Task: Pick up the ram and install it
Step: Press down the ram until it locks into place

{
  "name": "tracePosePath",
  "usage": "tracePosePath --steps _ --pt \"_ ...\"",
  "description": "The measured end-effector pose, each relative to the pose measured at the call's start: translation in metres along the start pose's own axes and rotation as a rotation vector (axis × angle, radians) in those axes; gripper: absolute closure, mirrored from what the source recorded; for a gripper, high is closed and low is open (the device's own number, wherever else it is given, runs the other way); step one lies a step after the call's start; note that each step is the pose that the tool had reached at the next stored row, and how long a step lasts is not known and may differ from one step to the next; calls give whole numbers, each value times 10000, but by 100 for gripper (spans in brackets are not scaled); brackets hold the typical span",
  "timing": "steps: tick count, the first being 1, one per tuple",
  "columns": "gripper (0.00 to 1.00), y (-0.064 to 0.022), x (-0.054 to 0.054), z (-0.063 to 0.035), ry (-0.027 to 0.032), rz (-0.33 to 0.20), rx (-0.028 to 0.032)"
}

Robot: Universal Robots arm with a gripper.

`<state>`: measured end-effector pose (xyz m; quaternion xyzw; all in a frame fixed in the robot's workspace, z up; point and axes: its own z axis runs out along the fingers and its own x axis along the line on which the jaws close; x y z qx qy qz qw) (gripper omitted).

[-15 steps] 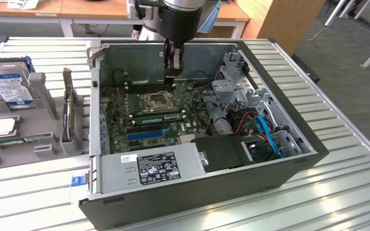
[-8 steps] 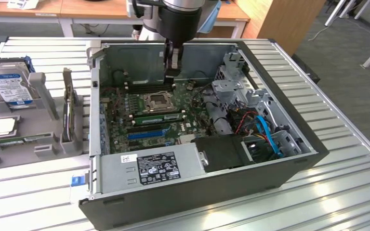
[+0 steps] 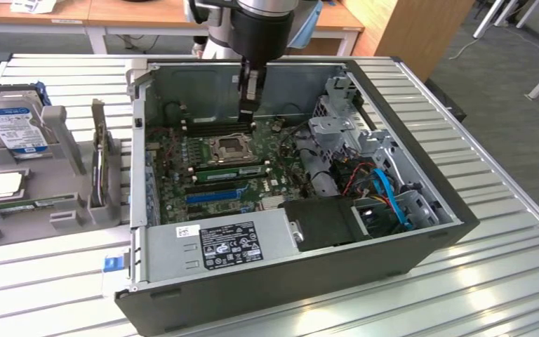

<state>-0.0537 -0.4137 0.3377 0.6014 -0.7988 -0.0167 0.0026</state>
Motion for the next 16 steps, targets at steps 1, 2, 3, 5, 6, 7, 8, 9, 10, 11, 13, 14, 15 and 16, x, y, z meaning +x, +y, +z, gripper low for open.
tracePosePath --steps 1,2,3,5,6,7,8,9,10,11,13,14,15,16 --pt "90 0 0 0 -3 95 1" --pt "90 0 0 1 -7 188 3" --pt "90 0 0 1 -9 285 4" --pt "90 0 0 1 -14 479 8" --pt "90 0 0 1 -18 582 9" --pt "90 0 0 1 -21 679 10" --pt "90 0 0 1 -24 778 12" --pt "90 0 0 1 -26 876 14" --pt "90 0 0 1 -29 974 15" --pt "90 0 0 2 -32 1073 17" --pt "90 0 0 2 -39 1282 20" --pt "90 0 0 2 -42 1385 22" --pt "90 0 0 2 -45 1487 24" --pt "90 0 0 2 -48 1590 25"
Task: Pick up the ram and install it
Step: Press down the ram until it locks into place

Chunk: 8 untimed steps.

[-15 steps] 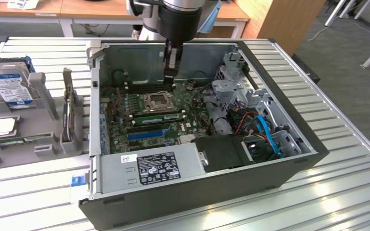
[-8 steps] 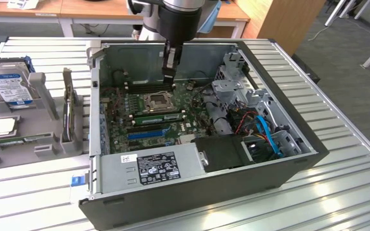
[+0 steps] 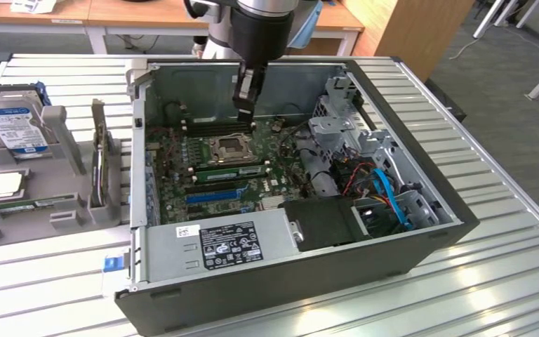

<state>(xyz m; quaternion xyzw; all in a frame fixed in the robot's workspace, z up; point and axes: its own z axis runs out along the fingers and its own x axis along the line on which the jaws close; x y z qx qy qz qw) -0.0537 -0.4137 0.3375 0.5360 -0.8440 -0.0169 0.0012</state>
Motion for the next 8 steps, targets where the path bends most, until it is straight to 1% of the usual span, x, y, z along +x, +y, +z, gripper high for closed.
tracePosePath --steps 8 --pt "90 0 0 1 -24 830 14"
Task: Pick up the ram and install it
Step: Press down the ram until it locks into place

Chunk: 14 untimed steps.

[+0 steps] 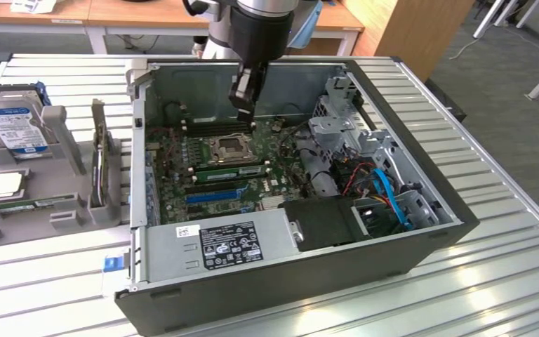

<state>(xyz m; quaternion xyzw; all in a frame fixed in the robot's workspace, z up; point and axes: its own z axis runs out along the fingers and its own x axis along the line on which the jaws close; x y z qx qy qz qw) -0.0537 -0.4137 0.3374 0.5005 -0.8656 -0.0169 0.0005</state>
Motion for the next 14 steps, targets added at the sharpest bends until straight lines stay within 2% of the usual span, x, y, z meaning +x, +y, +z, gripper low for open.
tracePosePath --steps 14 --pt "90 0 0 4 -46 1554 25"
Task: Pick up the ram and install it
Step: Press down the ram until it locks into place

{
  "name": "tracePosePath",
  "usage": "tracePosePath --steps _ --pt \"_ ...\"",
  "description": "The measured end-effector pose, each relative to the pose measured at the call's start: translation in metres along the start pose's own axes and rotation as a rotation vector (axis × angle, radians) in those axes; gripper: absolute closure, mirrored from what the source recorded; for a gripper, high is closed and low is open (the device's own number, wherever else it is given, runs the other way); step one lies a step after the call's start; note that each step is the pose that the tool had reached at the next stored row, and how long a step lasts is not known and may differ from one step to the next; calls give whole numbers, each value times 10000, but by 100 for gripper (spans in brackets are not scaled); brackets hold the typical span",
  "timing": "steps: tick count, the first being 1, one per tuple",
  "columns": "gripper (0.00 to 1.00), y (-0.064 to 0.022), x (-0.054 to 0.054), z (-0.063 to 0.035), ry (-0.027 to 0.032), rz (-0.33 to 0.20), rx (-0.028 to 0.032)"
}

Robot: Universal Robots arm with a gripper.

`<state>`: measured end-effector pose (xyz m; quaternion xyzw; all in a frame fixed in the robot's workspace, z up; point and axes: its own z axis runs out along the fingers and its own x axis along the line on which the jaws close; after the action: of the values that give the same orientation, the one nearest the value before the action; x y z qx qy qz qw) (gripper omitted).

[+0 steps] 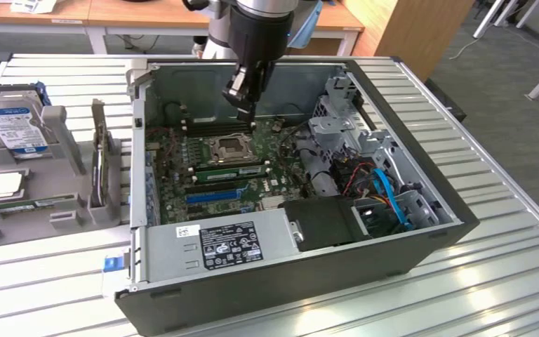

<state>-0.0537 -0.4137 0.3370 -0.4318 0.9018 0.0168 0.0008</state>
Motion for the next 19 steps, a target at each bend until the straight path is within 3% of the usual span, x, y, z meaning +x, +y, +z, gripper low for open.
tracePosePath --steps 19 --pt "90 0 0 8 -84 2846 45"
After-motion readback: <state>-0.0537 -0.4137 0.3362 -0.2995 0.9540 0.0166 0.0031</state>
